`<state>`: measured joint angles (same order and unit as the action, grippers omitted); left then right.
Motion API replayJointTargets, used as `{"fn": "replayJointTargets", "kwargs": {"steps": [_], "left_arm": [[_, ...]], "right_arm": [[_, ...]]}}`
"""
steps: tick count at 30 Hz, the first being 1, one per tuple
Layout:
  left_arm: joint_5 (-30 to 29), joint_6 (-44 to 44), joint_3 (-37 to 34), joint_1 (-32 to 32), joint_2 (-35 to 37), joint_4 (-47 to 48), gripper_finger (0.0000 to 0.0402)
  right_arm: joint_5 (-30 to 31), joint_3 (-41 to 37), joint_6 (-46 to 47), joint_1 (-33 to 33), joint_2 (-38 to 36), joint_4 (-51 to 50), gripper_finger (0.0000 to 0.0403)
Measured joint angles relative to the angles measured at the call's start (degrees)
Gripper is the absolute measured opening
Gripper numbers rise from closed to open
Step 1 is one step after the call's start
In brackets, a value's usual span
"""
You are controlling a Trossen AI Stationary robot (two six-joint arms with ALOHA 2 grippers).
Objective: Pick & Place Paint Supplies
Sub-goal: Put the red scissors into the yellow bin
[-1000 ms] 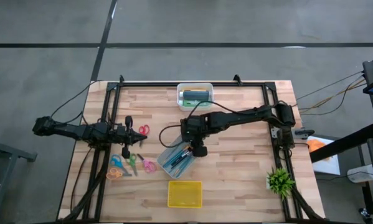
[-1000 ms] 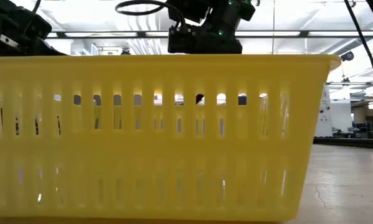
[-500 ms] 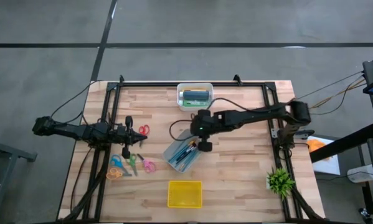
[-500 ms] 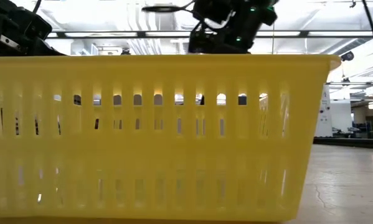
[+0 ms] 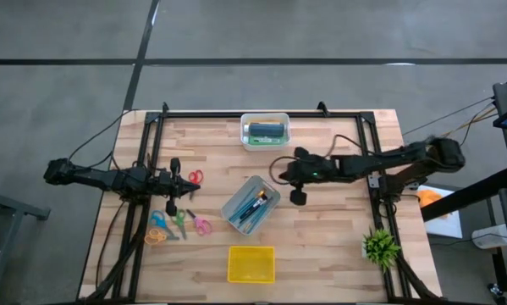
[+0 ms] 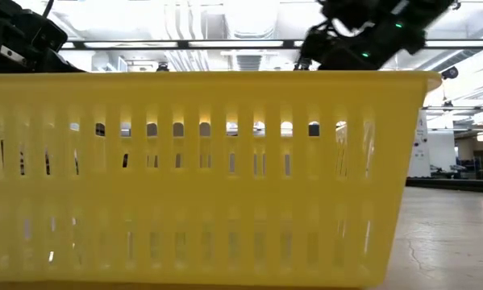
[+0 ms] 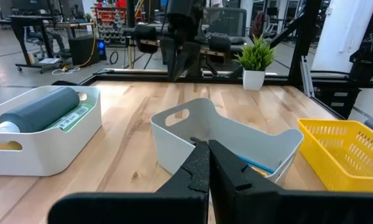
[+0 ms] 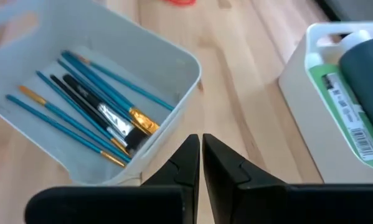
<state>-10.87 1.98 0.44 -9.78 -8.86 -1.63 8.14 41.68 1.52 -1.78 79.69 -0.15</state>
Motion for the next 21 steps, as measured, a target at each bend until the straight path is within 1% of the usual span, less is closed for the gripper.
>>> {"fn": "replayJointTargets", "kwargs": {"steps": [6,12,21], "left_arm": [[0.01,0.00,0.01,0.00,-0.02,0.02,0.0000],[0.01,0.00,0.00,-0.01,0.00,0.01,0.0000],[0.00,0.01,0.01,-0.02,0.01,0.01,0.0000]], "right_arm": [[0.00,-11.64,-0.44,0.00,-8.65,11.59,0.0015],[-0.01,-22.32,-2.81,0.00,-18.44,24.14,0.0015],[1.18,-31.22,-2.26,0.00,-36.23,24.98,0.0015]]}}
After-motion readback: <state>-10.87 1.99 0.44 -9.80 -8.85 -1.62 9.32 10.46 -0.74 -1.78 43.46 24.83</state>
